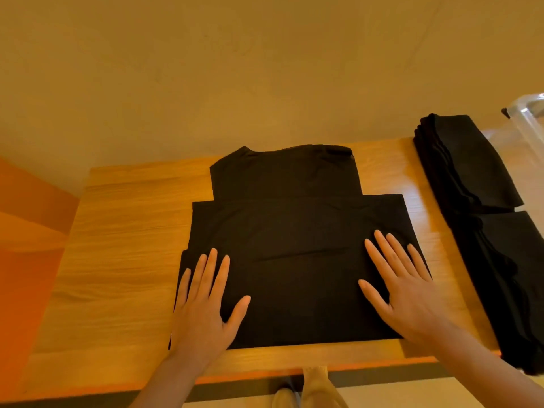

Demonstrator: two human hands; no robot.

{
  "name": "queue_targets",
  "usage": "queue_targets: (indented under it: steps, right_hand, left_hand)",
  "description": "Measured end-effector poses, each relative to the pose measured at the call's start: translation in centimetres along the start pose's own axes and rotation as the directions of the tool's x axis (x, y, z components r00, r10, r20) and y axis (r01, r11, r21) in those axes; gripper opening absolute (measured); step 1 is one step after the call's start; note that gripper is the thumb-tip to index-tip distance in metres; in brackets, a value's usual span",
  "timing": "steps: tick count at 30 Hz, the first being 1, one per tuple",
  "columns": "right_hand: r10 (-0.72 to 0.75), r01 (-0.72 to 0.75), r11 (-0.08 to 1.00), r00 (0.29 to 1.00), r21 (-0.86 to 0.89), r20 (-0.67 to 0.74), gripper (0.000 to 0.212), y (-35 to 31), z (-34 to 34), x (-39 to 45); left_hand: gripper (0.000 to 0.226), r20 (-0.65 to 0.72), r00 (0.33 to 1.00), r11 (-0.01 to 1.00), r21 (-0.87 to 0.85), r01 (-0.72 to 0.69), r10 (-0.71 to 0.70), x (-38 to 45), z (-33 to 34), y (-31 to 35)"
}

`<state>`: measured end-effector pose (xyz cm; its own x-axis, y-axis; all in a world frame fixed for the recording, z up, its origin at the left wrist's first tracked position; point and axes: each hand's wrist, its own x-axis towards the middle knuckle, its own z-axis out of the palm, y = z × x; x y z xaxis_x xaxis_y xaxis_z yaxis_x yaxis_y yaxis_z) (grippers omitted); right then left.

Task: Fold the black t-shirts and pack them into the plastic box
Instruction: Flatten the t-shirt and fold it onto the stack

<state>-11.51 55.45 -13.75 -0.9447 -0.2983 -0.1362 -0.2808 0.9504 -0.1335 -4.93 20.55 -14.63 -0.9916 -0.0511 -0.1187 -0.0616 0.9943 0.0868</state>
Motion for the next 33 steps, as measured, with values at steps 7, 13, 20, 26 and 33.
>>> queue_targets:
  steps: [7,13,20,26,33]
  right_hand:
    - [-0.028,0.035,0.994,0.997,0.102,-0.068,0.066,-1.4,-1.4,-1.6]
    - [-0.050,0.055,0.995,0.997,0.082,-0.063,0.068,-2.5,-1.8,7.4]
    - [0.088,-0.082,0.994,0.994,0.077,-0.068,0.077,-0.5,-0.8,9.4]
    - [-0.100,0.121,0.981,0.985,0.150,-0.138,0.071,-2.5,-2.5,13.2]
    - [-0.022,0.024,0.997,0.999,0.070,-0.032,0.080,-0.5,-2.2,20.5]
  left_hand:
    - [0.070,-0.056,0.997,0.989,-0.142,0.035,-0.043,-2.1,-1.0,0.7]
    - [0.070,-0.113,0.994,0.993,-0.121,-0.003,-0.010,6.9,-2.0,1.7]
    - [0.085,-0.067,0.998,1.000,-0.008,0.019,-0.020,8.3,-0.9,1.8]
    - [0.081,-0.123,0.992,0.993,-0.118,0.008,-0.022,12.1,-2.1,2.5]
    - [0.086,-0.070,0.997,0.998,-0.049,0.028,-0.031,18.5,-2.0,2.7]
